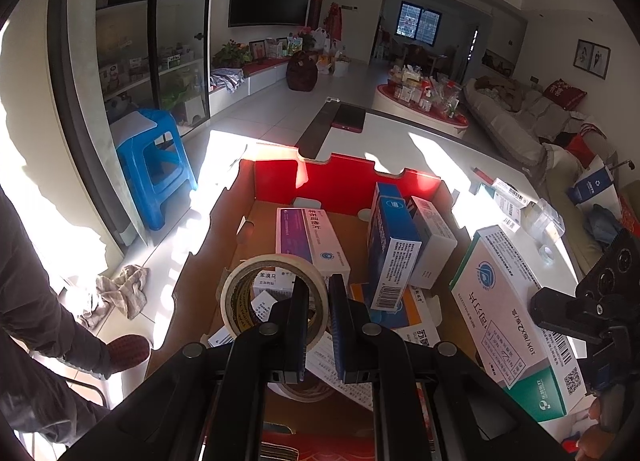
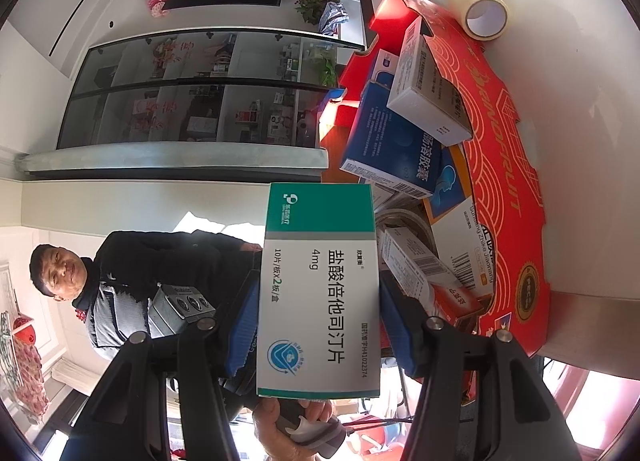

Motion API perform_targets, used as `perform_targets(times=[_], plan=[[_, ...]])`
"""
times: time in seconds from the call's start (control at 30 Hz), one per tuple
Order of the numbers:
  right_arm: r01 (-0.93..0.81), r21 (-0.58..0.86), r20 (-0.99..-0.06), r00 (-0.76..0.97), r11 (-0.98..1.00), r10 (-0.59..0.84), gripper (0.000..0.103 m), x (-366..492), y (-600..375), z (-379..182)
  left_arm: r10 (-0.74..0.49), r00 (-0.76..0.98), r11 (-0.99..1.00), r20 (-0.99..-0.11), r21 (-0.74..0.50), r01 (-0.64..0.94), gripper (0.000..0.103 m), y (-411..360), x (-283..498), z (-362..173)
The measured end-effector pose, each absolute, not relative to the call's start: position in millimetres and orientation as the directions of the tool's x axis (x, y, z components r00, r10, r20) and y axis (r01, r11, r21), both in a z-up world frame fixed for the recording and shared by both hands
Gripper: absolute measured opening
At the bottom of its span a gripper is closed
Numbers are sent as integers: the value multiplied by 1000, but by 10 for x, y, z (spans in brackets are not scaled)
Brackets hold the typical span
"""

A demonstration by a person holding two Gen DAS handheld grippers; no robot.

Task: Organize objects
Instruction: 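Hold the tape roll over the tray with the left gripper while the right brings the green-white box beside it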

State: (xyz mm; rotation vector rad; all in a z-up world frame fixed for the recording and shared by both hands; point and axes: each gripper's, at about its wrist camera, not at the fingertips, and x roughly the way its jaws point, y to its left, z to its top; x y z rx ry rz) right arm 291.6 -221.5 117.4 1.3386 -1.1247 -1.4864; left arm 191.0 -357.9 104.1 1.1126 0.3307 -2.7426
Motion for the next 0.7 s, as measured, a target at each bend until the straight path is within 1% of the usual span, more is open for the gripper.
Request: perform_targets(times=[0.57,0.7], plan=[[-3,961,-275,-97,-276,-957,57,2957,-2109,1102,-67,-701,-964,-710,-136,229,10,-3570,1880,1006],[-10,961,-277,-100,-277,-956,57,2957,-2095,1074,-78,-696,-966,-714,-117,229,10,-3553,1861,986]])
